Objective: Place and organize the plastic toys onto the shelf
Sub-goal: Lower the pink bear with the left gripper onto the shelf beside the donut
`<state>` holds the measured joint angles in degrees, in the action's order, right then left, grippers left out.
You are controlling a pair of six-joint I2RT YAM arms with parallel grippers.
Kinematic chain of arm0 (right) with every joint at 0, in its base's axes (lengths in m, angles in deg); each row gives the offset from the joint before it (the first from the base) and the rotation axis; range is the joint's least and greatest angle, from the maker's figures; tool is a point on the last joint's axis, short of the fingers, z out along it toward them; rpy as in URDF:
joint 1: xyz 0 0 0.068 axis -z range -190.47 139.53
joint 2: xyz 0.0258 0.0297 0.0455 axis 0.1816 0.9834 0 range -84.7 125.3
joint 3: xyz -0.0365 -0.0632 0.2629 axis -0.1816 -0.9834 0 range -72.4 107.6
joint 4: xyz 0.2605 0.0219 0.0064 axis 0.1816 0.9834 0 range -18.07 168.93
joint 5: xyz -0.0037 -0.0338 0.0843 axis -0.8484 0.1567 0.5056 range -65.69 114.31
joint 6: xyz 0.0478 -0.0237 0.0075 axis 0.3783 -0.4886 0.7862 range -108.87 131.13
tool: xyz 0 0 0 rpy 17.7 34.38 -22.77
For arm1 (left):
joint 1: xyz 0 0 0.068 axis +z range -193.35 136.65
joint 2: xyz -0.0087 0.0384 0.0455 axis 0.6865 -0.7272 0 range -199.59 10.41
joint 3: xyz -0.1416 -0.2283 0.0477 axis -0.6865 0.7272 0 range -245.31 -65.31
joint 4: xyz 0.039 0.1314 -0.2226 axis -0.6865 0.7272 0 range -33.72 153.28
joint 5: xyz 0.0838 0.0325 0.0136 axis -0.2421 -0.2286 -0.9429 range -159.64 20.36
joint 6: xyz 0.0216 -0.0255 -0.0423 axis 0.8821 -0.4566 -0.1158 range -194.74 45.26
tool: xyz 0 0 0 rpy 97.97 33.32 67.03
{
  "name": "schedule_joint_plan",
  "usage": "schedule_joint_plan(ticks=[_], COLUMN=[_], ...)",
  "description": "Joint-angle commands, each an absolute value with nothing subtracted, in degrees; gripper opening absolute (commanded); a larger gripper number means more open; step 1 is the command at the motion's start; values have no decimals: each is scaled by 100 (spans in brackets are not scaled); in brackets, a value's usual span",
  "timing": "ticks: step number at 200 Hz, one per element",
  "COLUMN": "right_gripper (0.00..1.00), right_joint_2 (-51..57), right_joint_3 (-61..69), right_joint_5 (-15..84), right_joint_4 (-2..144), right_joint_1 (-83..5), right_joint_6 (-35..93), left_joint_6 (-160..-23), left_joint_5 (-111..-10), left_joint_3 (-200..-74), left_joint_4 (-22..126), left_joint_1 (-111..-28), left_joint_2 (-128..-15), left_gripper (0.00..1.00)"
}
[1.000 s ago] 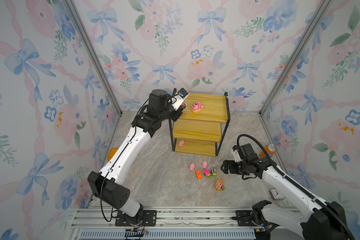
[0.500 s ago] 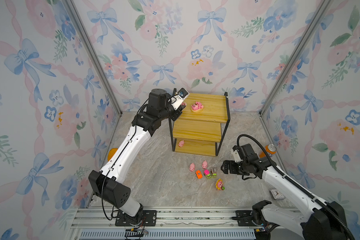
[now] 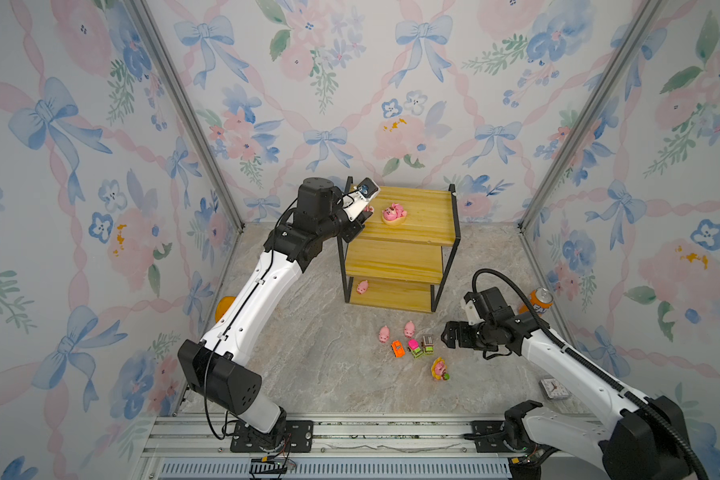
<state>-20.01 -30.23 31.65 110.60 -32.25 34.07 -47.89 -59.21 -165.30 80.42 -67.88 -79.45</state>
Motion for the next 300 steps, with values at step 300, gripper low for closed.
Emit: schedule_joint_plan(ticks=[300], right_gripper=[98], right_joint_2=[-2116], right_joint_3=[-3136], right_joint_5=[3258], right_joint_4=[11029], right_joint_1=[-3022], right_joint_6=[3314], left_joint_6=[-4619], left_joint_5=[-6084], left_joint_3=[-16586], left_joint_4=[8019], left_joint_1=[-6752], left_joint_2=[-8064], left_gripper=[45])
